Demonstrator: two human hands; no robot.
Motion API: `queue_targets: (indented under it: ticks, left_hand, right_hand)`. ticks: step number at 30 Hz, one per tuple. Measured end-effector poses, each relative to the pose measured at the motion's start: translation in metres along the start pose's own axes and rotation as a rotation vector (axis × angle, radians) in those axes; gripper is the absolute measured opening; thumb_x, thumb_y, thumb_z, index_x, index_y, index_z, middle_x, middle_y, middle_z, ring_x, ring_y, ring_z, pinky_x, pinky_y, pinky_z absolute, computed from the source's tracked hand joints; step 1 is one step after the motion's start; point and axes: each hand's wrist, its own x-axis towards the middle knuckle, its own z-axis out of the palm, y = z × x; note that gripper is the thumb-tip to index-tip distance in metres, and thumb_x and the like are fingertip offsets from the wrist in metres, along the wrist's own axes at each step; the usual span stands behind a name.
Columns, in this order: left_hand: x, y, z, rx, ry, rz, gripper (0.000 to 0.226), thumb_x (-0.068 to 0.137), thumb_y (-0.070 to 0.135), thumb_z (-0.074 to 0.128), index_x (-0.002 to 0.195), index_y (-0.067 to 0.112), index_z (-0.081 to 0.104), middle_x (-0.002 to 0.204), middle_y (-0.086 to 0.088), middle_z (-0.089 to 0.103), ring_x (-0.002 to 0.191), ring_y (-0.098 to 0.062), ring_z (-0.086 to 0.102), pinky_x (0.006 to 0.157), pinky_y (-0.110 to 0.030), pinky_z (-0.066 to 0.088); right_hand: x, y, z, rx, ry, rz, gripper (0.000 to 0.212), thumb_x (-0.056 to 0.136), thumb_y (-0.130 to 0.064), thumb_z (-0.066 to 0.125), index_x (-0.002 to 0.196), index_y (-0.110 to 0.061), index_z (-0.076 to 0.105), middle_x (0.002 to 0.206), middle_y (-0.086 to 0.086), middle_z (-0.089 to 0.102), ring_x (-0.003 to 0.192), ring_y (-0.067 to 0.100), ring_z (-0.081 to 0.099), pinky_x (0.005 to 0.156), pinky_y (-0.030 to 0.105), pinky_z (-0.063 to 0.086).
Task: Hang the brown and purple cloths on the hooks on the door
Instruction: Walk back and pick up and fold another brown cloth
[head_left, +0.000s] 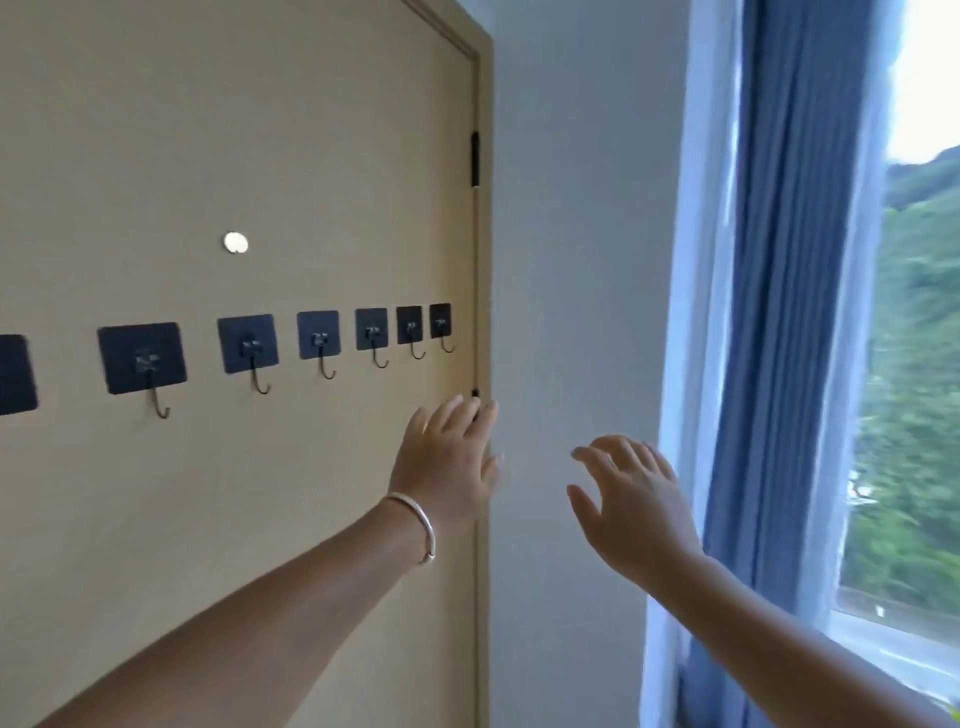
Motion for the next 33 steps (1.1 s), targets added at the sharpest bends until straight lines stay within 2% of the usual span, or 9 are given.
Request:
queue_targets:
  ticks: [4,9,12,19,24,33]
  left_hand:
    - [0.025,0.108,0.015,-0.186,0.020,0.130,0.060,0.093,0.044,0.038,0.148,0.021,0.029,0.150,0.000,0.036,0.140,-0.020,0.027,0.114,-0.042,0.020]
    - [0.055,0.254,0.014,-0.382,0.042,0.322,0.059,0.094,0.047,0.037,0.148,0.023,0.028,0.151,0.000,0.035,0.140,-0.019,0.028,0.114,-0.043,0.019]
    - [0.073,0.348,0.005,-0.532,0.052,0.466,0.058,0.095,0.045,0.040,0.148,0.023,0.028,0.150,-0.001,0.036,0.141,-0.019,0.027,0.116,-0.045,0.019]
    - [0.078,0.578,-0.044,-0.746,0.081,0.721,0.060,0.097,0.049,0.034,0.149,0.025,0.021,0.154,-0.001,0.029,0.143,-0.020,0.023,0.117,-0.045,0.016]
    - [0.056,0.708,-0.084,-0.890,0.096,0.861,0.062,0.096,0.052,0.033,0.150,0.026,0.017,0.156,-0.001,0.026,0.144,-0.019,0.020,0.118,-0.046,0.015]
    - [0.001,0.871,-0.158,-1.070,0.103,1.108,0.065,0.095,0.055,0.032,0.151,0.028,0.014,0.157,-0.001,0.021,0.146,-0.019,0.013,0.119,-0.046,0.010]
  right_hand:
    - [-0.046,0.084,-0.056,-0.183,-0.041,0.128,0.035,0.078,-0.033,0.070,0.110,-0.019,0.065,0.109,0.003,0.062,0.108,0.028,0.057,0.097,0.044,0.042]
    - [-0.095,0.182,-0.143,-0.398,-0.007,0.294,0.038,0.074,-0.033,0.074,0.108,-0.019,0.066,0.108,0.007,0.063,0.102,0.032,0.058,0.091,0.044,0.045]
    - [-0.133,0.239,-0.197,-0.507,0.006,0.397,0.038,0.075,-0.034,0.074,0.109,-0.019,0.066,0.108,0.007,0.064,0.102,0.032,0.058,0.092,0.045,0.044]
    - [-0.246,0.354,-0.339,-0.784,-0.031,0.659,0.040,0.079,-0.036,0.070,0.114,-0.018,0.065,0.113,0.007,0.063,0.109,0.030,0.057,0.101,0.050,0.038]
    - [-0.321,0.395,-0.434,-0.948,-0.072,0.814,0.045,0.085,-0.045,0.059,0.126,-0.025,0.056,0.127,0.000,0.057,0.125,0.021,0.047,0.110,0.049,0.031]
    - [-0.423,0.405,-0.571,-1.161,-0.117,1.063,0.047,0.089,-0.049,0.049,0.129,-0.024,0.052,0.129,0.000,0.054,0.124,0.020,0.044,0.109,0.046,0.030]
